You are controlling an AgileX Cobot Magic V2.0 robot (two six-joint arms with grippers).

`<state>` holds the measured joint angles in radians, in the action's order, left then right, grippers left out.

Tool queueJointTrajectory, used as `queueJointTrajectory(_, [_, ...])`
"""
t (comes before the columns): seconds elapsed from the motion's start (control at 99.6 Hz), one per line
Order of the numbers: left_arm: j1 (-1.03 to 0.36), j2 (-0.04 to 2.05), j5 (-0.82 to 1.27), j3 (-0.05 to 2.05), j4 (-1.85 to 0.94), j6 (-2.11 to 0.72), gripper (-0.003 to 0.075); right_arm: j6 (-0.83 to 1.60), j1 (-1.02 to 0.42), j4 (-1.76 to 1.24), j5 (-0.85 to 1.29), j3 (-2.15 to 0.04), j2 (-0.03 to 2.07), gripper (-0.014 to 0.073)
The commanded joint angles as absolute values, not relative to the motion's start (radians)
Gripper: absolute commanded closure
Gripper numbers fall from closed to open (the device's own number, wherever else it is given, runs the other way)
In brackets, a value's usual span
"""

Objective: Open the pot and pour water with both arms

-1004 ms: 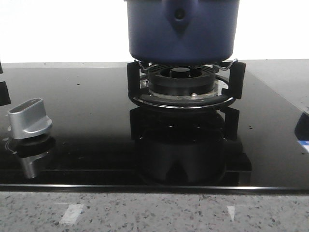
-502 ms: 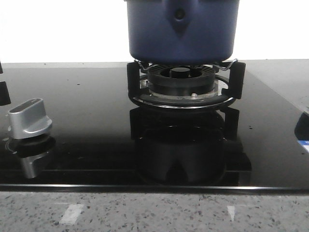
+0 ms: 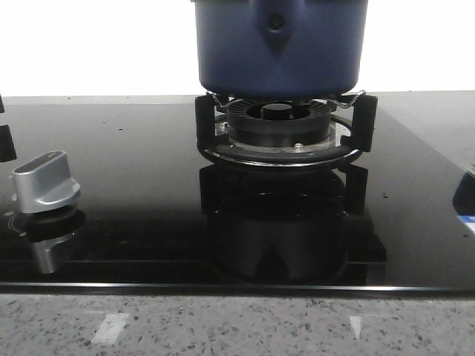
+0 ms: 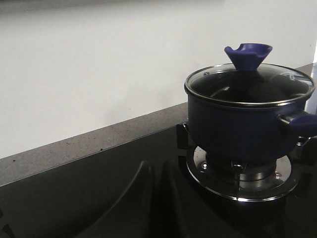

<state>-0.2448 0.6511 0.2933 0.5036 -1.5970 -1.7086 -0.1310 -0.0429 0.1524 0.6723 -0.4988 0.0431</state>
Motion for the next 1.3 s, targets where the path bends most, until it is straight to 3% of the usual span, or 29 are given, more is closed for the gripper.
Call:
queueJointTrajectory(0.0, [-0.241, 0.650, 0.300, 0.528, -1.628, -1.699, 0.0740, -0.123, -0.046, 0.173, 0.591, -0.523, 0.056, 0.0664])
queueJointTrajectory(0.402, [-0.241, 0.645, 0.290, 0.528, -1.524, -1.676, 0.0740, -0.123, -0.046, 0.173, 0.591, -0.523, 0.056, 0.0663])
queueJointTrajectory(0.643, [-0.198, 0.504, 0.211, 0.490, -0.773, -0.915, 0.0740, -0.123, -0.046, 0.173, 0.591, -0.523, 0.056, 0.0664])
queueJointTrajectory(0.874, [-0.141, 0.268, 0.034, 0.260, -0.247, -0.304, 0.0740, -0.123, -0.046, 0.173, 0.591, -0.523, 0.056, 0.0664])
queueJointTrajectory(1.024, [-0.141, 0.140, -0.027, 0.110, -0.201, -0.237, 0.0740, -0.123, -0.046, 0.173, 0.591, -0.523, 0.056, 0.0663])
queueJointTrajectory(1.285, [-0.088, -0.014, 0.121, -0.007, -0.203, -0.180, 0.0740, -0.123, -0.046, 0.173, 0.591, -0.523, 0.056, 0.0664])
